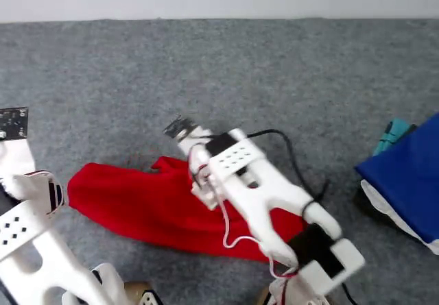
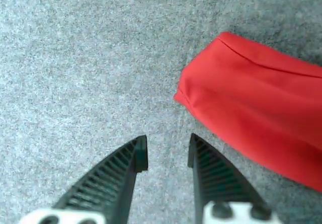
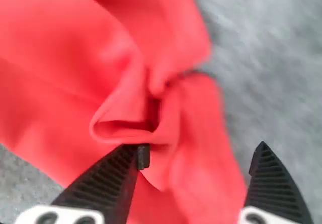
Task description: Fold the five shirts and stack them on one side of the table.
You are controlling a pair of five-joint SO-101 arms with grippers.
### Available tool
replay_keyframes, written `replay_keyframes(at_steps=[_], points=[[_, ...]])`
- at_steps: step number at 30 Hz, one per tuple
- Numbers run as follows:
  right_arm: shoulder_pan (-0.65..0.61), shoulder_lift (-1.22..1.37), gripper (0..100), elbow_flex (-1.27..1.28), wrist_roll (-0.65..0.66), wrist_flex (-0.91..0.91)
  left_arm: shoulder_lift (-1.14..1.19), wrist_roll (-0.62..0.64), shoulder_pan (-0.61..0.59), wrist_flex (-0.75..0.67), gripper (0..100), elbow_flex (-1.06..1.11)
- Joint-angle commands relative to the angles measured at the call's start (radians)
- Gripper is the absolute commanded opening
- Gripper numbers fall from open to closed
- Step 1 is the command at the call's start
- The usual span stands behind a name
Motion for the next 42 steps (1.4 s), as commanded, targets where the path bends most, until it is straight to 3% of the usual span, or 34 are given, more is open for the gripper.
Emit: replay_keyframes(at_steps=[1, 5, 11, 16, 27, 30, 35, 42], points=[[-0.079, 0.050, 31.7, -0.120, 0.008, -0.012, -0.020, 0.009, 0.002, -0.017, 14, -0.007], [-0.077, 0.119, 31.7, -0.264, 0.008, 0.077, -0.023, 0.009, 0.000, -0.017, 14, -0.007], [0.035, 0.177, 31.7, -0.434, 0.008, 0.216, -0.025, 0.008, 0.000, -0.017, 14, 0.016], [0.096, 0.211, 31.7, -0.488, 0.008, 0.220, -0.026, 0.008, 0.000, -0.017, 14, 0.047], [0.068, 0.415, 31.5, -0.499, 0.006, 0.185, -0.026, 0.011, 0.000, -0.044, 14, 0.039], [0.045, 0.455, 24.0, -0.499, 0.006, 0.193, -0.026, 0.011, 0.000, -0.041, 14, 0.041], [0.045, 0.478, 2.0, -0.525, 0.014, 0.199, -0.026, 0.011, 0.000, -0.043, 14, 0.042], [0.130, 0.426, 1.0, -0.620, 0.055, 0.326, -0.026, 0.011, 0.000, -0.043, 14, 0.039]])
